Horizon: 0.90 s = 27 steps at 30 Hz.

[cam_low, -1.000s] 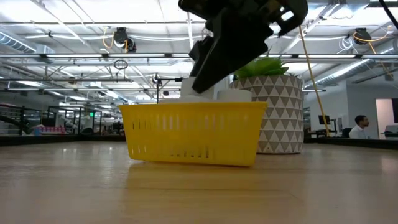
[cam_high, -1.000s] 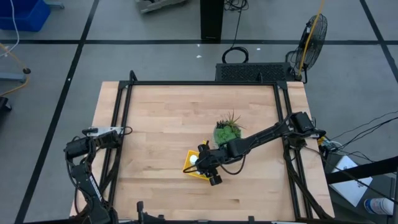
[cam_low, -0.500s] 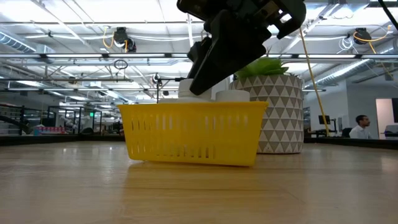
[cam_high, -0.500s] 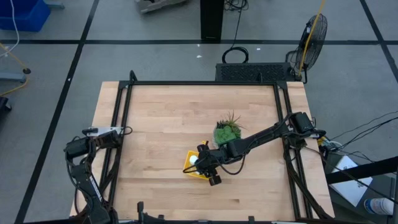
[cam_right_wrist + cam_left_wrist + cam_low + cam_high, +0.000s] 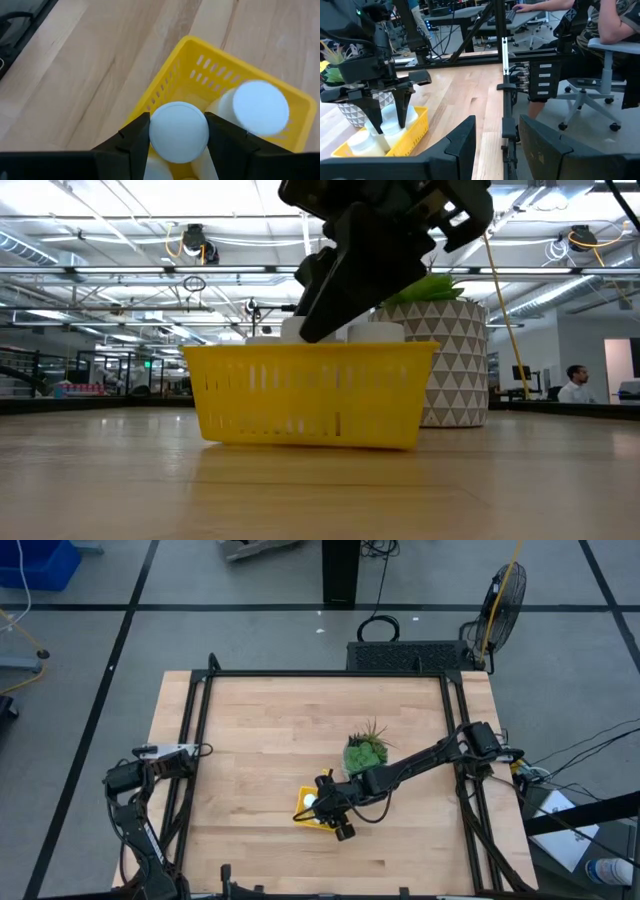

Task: Pick and place pill bottles into a basket
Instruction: Put the white pill bottle into the yellow bin, then return to Home Position

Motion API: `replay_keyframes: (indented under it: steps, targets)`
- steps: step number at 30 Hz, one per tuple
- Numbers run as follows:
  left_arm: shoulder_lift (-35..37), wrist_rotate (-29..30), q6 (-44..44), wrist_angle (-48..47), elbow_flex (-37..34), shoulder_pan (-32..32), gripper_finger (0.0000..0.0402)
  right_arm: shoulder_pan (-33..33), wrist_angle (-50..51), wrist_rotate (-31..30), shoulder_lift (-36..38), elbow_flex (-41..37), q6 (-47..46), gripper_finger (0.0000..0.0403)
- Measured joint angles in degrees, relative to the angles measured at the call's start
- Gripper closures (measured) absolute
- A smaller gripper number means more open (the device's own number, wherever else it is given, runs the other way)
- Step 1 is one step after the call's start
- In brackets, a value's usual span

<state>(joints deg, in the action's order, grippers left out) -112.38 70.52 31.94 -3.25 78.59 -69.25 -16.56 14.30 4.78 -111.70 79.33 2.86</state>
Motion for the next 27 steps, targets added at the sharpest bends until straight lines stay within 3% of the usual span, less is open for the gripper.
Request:
replay_keyframes:
  steps: [23, 27]
  targets:
    - [0.0, 0.1, -3.2, 1.3, 0.0, 0.0, 0.0249, -1.0, 0.7, -0.2, 2.6, -0.1, 3.3, 0.0195]
    - [0.1, 3.5, -6.2, 3.3, 0.0, -0.2, 0.0249, -1.7, 0.7, -0.6, 4.8, 0.0, 3.9, 0.0195]
